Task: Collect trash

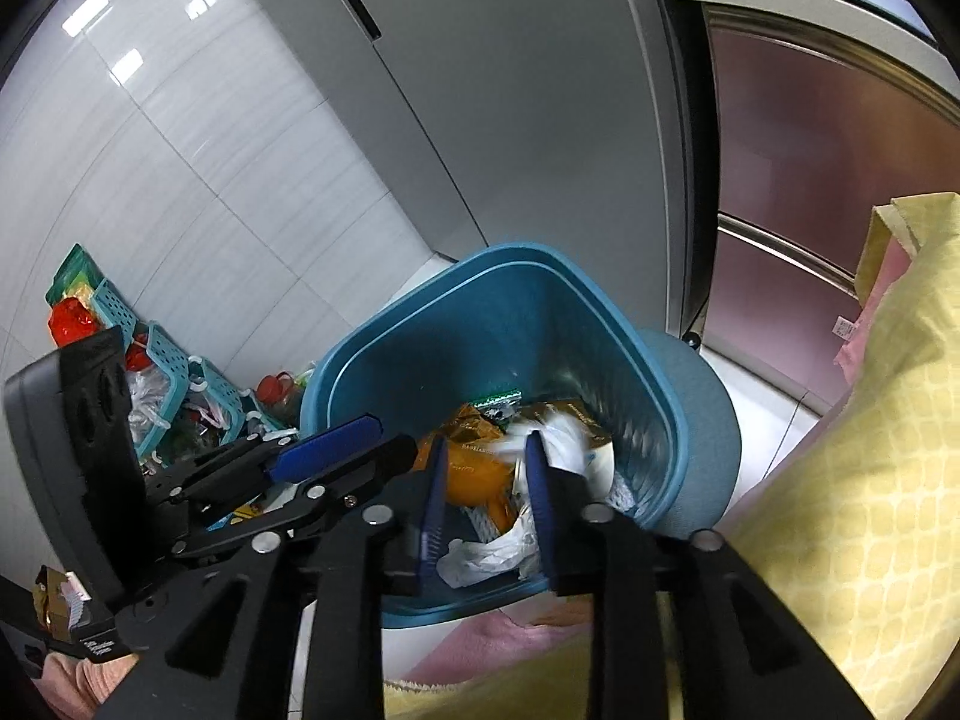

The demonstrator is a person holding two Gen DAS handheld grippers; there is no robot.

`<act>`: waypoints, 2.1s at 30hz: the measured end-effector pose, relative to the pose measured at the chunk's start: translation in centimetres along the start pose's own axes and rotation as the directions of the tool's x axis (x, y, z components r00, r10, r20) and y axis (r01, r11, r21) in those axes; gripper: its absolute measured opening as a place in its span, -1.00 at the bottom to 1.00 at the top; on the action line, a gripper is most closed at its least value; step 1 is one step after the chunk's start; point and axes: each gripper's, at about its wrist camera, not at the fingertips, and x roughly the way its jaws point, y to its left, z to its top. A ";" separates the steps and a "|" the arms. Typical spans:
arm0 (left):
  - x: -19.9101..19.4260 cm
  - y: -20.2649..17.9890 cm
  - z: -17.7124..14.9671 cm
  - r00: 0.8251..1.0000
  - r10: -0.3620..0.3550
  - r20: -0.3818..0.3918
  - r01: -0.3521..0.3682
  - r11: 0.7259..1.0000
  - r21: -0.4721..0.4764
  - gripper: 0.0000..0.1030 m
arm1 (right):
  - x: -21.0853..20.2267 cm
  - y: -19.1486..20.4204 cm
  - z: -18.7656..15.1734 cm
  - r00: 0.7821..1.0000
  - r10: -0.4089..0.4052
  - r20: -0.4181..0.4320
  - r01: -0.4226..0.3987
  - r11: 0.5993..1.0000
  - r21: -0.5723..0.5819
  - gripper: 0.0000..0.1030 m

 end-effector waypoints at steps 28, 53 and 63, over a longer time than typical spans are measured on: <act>-13.2 -12.6 -5.6 0.903 -0.192 0.384 0.105 0.966 0.237 0.89 | -21.0 -3.2 -16.3 0.767 -0.365 0.527 0.360 0.926 0.117 0.87; -15.9 -24.7 -11.1 0.832 -0.289 0.474 0.087 0.911 0.403 0.89 | -28.9 -6.3 -27.7 0.425 -0.677 0.601 0.543 0.722 0.429 0.87; -15.9 -26.3 -12.4 0.816 -0.316 0.484 0.077 0.889 0.451 0.89 | -30.0 -6.5 -28.6 0.390 -0.695 0.604 0.547 0.702 0.455 0.87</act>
